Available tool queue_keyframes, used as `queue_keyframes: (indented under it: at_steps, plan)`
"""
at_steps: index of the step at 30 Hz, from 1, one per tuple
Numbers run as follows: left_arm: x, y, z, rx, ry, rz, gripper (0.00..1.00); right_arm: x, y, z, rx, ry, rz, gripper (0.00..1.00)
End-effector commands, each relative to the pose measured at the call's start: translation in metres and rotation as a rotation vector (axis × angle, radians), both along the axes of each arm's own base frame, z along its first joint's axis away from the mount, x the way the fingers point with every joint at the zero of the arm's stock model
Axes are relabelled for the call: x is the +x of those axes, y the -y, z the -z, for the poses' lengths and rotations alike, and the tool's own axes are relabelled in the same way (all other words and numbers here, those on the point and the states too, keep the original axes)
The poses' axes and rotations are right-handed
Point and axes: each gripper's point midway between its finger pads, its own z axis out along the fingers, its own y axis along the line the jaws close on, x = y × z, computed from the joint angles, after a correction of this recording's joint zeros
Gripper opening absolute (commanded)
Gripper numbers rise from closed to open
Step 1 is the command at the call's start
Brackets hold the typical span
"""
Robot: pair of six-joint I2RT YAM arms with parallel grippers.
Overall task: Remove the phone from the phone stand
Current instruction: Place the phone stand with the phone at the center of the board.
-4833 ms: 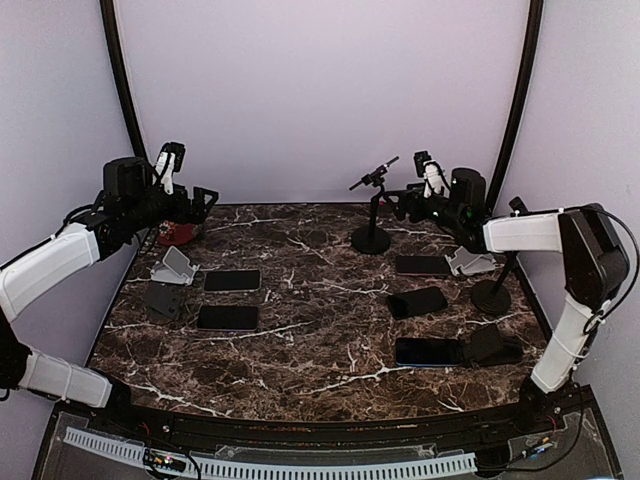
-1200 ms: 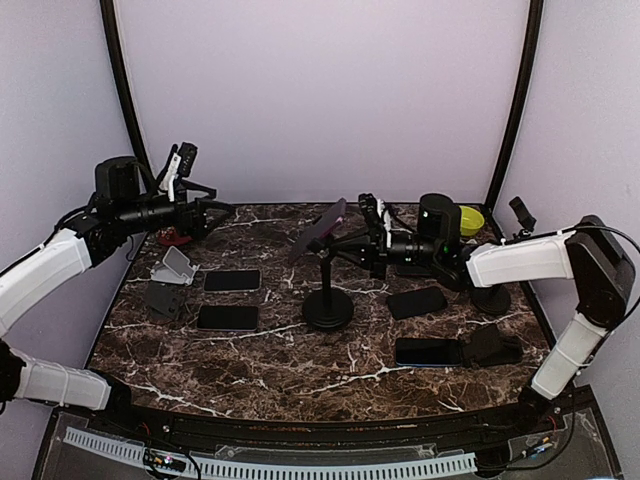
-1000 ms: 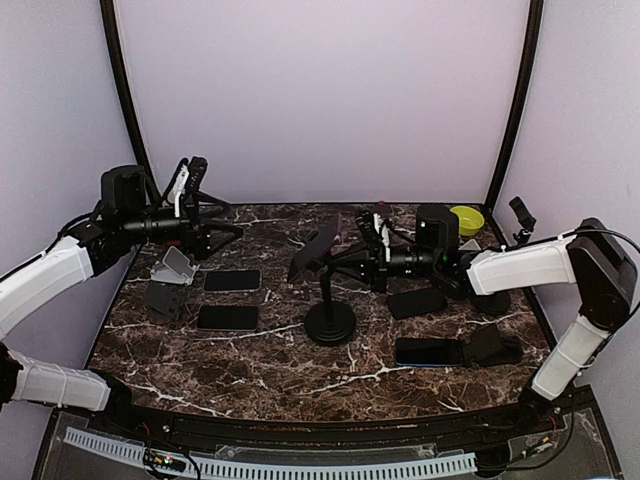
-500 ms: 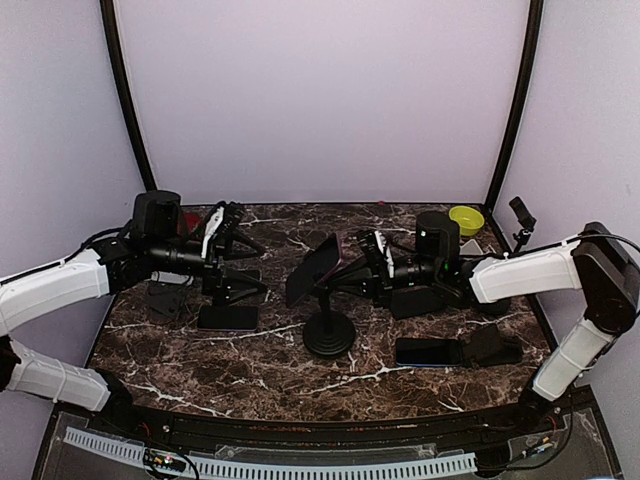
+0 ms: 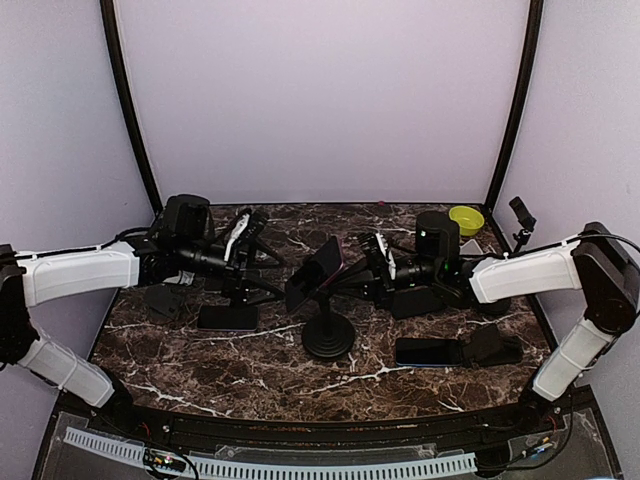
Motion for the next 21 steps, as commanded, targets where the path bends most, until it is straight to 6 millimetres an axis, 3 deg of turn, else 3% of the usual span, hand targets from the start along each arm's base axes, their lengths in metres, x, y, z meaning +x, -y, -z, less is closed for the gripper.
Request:
queue_keyframes:
  at_steps: [1,16,21]
  plan:
    - [-0.004,0.013,-0.024,-0.08,0.002,0.097,0.99,-0.005,-0.002,-0.037,0.124,0.14,-0.037,0.01]
    - [0.0,0.024,-0.02,-0.093,-0.02,0.135,0.98,0.005,0.001,-0.02,0.075,0.128,0.014,0.26]
    - [0.001,0.024,-0.022,-0.099,-0.01,0.131,0.98,0.005,0.007,-0.023,0.071,0.134,0.056,0.34]
